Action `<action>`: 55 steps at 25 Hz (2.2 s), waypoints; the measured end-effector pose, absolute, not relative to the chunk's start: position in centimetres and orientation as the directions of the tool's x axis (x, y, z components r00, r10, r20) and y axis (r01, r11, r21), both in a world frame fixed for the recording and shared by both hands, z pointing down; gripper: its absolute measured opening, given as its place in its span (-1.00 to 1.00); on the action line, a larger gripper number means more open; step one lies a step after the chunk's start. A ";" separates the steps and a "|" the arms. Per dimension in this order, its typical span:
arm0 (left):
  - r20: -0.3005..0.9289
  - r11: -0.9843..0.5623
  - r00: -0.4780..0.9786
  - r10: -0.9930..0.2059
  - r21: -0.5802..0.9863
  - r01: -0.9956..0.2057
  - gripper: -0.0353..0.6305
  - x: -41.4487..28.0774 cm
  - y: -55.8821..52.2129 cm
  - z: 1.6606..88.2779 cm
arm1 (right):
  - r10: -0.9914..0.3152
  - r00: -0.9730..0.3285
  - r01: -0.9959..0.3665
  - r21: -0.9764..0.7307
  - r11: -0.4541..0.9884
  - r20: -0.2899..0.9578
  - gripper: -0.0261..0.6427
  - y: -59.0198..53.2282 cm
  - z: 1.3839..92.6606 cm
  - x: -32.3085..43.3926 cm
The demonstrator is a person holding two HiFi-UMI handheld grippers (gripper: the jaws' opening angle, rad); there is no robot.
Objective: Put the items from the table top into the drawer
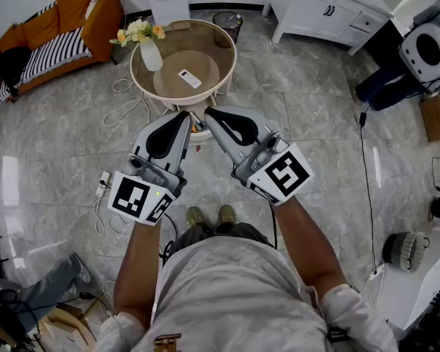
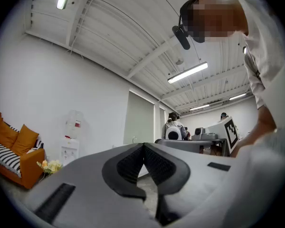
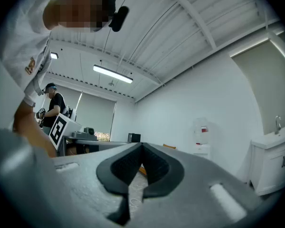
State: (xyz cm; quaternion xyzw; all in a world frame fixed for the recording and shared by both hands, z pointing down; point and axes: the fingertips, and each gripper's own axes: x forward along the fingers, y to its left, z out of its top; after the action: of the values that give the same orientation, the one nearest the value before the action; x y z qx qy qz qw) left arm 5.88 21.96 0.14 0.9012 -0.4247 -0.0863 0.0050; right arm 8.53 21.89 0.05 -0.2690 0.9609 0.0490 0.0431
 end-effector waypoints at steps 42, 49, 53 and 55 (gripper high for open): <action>-0.091 -0.538 0.533 -0.841 0.045 -0.842 -0.89 0.9 9.8 4.7 | -0.472 -0.879 -0.476 0.075 0.876 -0.069 -0.92 9.1 4.7 6.1; -0.077 -0.596 0.592 -0.802 0.054 -0.801 -0.89 -3.5 2.2 7.1 | -0.530 -0.848 -0.529 0.080 0.845 -0.007 -0.92 1.6 7.4 1.4; -0.065 -0.620 0.617 -0.784 0.069 -0.781 -0.89 -5.9 -1.8 8.8 | -0.556 -0.830 -0.551 0.097 0.829 0.033 -0.92 -2.1 8.9 -0.9; -0.056 -0.631 0.628 -0.776 0.077 -0.772 -0.89 -7.1 -3.4 9.7 | -0.569 -0.821 -0.563 0.096 0.821 0.051 -0.92 -3.9 9.8 -2.0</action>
State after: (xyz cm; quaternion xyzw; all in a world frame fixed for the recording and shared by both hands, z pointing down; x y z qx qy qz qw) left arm -7.08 -3.43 9.73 0.9020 -0.4291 -0.0417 0.0226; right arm -1.98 -3.86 9.79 -0.2968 0.9534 0.0383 -0.0385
